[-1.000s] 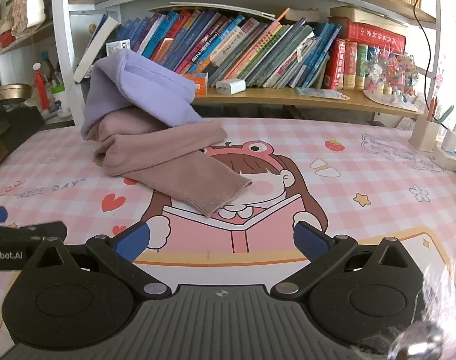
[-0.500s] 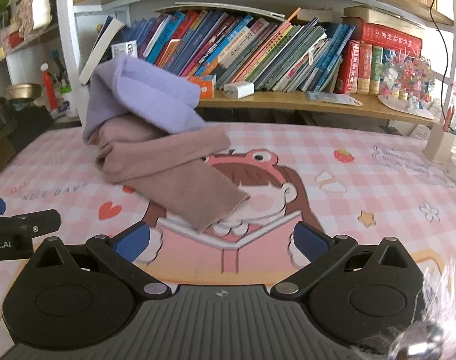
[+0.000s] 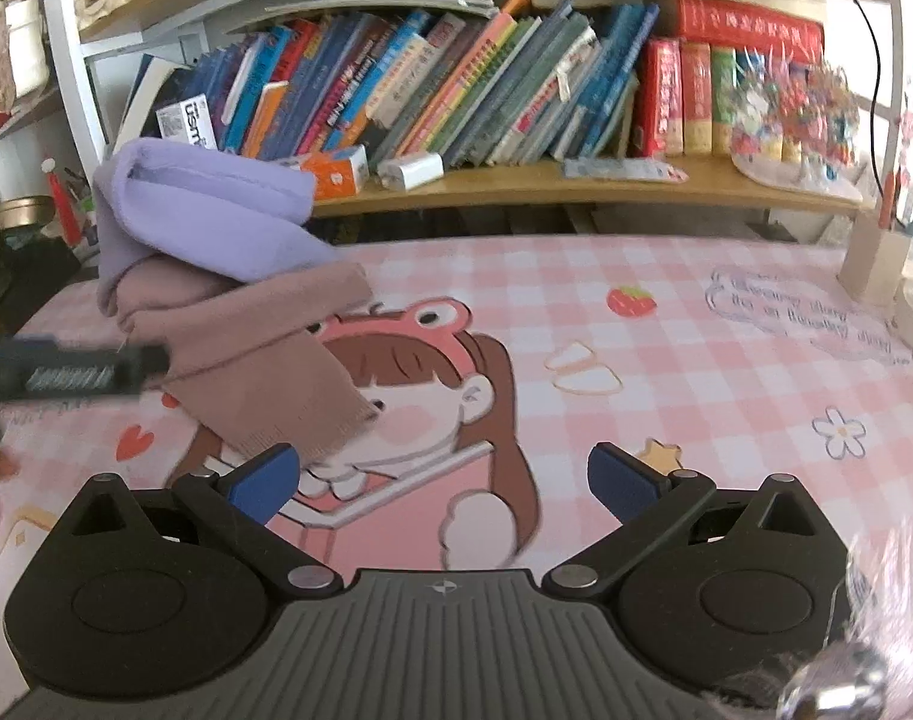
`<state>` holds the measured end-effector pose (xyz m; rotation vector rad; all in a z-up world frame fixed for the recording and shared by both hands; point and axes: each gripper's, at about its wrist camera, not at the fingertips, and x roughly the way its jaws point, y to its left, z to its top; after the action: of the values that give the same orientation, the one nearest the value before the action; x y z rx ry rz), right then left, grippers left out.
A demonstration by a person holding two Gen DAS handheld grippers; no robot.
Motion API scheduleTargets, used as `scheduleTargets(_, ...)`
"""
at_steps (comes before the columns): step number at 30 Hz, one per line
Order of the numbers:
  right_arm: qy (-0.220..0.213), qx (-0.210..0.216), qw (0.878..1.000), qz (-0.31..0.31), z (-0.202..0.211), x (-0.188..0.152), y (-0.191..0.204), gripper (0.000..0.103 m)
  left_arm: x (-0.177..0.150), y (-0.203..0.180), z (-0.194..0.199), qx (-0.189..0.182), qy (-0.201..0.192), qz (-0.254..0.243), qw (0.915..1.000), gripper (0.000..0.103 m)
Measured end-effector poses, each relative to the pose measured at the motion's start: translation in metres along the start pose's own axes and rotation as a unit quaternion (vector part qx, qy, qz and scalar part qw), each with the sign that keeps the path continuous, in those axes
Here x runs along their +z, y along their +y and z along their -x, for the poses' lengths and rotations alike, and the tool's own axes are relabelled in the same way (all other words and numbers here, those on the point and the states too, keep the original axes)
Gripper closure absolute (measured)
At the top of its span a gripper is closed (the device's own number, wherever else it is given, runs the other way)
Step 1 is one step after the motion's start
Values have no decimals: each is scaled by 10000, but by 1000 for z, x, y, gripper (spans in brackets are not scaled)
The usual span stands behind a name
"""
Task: Fold clothes
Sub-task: 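Grasp the mauve sweater fabric with the left gripper while the right gripper grasps the lavender fabric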
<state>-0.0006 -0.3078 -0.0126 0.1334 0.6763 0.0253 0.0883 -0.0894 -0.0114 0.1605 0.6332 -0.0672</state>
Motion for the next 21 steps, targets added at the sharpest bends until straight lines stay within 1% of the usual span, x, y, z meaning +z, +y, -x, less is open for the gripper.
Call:
scheduleTargets(1,15,-13,10000,13,1,0,-4,0,3,-4,-5,51,-37,-33,10000,0)
scheduleTargets(3,34,-26,10000,30,4,2,-11,0,10,-9,-18,344,-51,-111,9993,0)
scheduleTargets(5,26,4,10000,58,8,3,-16,0,16,-5,-31,591,-30,13,9982,0)
scheduleTargets(8,15,71,9999,113,12,5,-21,0,24,0,-48,659,35,120,9977,0)
scheduleTargets(9,15,110,9999,126,13,6,-22,0,23,1,-59,581,351,64,9977,4)
scheduleTargets(10,13,144,9998,142,14,6,-23,0,23,1,-70,503,666,9,9965,13)
scheduleTargets(11,9,177,9997,169,15,7,-23,0,22,2,-81,426,954,-21,9945,37)
scheduleTargets(12,6,215,9996,208,15,8,-23,0,21,8,-77,385,926,253,9946,57)
scheduleTargets(13,-1,255,9994,250,16,9,-22,0,20,14,-73,340,897,513,9941,65)
scheduleTargets(14,-22,301,9991,288,17,11,-21,0,20,17,-66,250,850,593,9943,75)
scheduleTargets(15,-52,356,9989,311,18,13,-20,0,18,18,-54,127,746,592,9954,80)
scheduleTargets(16,-80,422,9985,334,18,15,-19,0,16,19,-42,4,639,586,9962,82)
scheduleTargets(17,-110,509,9980,361,19,18,-17,0,13,20,-26,-105,514,507,9973,87)
scheduleTargets(18,-157,612,9972,410,20,20,-14,0,8,18,-8,-179,394,322,9985,89)
scheduleTargets(19,-225,721,9960,484,22,22,-10,0,2,16,10,-257,279,140,9992,89)
scheduleTargets(21,-364,931,9928,659,25,27,-1,0,-14,13,46,-480,186,-132,9986,89)
